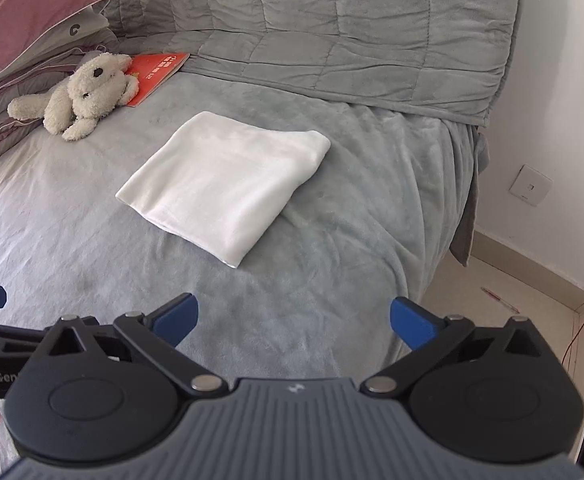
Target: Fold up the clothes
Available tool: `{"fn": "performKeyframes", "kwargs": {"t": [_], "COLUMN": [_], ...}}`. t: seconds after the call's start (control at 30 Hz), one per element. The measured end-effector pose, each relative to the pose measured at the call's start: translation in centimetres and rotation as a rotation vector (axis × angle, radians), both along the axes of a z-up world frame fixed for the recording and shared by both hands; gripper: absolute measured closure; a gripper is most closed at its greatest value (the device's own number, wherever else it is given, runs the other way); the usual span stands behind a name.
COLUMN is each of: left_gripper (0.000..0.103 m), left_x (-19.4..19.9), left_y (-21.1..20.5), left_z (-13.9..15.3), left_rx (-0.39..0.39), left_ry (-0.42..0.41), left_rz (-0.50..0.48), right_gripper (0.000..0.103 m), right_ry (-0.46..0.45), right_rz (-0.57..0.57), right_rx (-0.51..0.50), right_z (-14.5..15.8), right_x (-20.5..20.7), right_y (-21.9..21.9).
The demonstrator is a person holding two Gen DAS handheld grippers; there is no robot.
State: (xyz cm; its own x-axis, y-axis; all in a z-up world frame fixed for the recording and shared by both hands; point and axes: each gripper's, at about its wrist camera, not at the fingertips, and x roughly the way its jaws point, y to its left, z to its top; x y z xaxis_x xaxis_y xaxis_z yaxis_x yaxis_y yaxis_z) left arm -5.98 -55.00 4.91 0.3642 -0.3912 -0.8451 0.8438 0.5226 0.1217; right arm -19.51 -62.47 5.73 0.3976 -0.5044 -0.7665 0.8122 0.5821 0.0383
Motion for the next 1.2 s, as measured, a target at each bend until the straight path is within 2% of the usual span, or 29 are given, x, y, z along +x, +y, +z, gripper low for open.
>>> {"fn": "performKeyframes", "kwargs": {"t": [0.3, 1.2], "left_gripper": [0.001, 0.001], "left_x": [-0.5, -0.3], "left_y": [0.0, -0.1], "left_z": [0.0, 0.7], "left_rx": [0.021, 0.016], "left_ry": [0.012, 0.05], "left_rz": [0.0, 0.006], "right_gripper": [0.0, 0.0], "right_ry": [0.006, 0.014], "right_rz": [-0.001, 0.004], "right_rx": [-0.017, -0.012], "right_z": [1.0, 1.5], "right_x": [-0.3, 0.0], "right_y": [0.5, 0.4]}}
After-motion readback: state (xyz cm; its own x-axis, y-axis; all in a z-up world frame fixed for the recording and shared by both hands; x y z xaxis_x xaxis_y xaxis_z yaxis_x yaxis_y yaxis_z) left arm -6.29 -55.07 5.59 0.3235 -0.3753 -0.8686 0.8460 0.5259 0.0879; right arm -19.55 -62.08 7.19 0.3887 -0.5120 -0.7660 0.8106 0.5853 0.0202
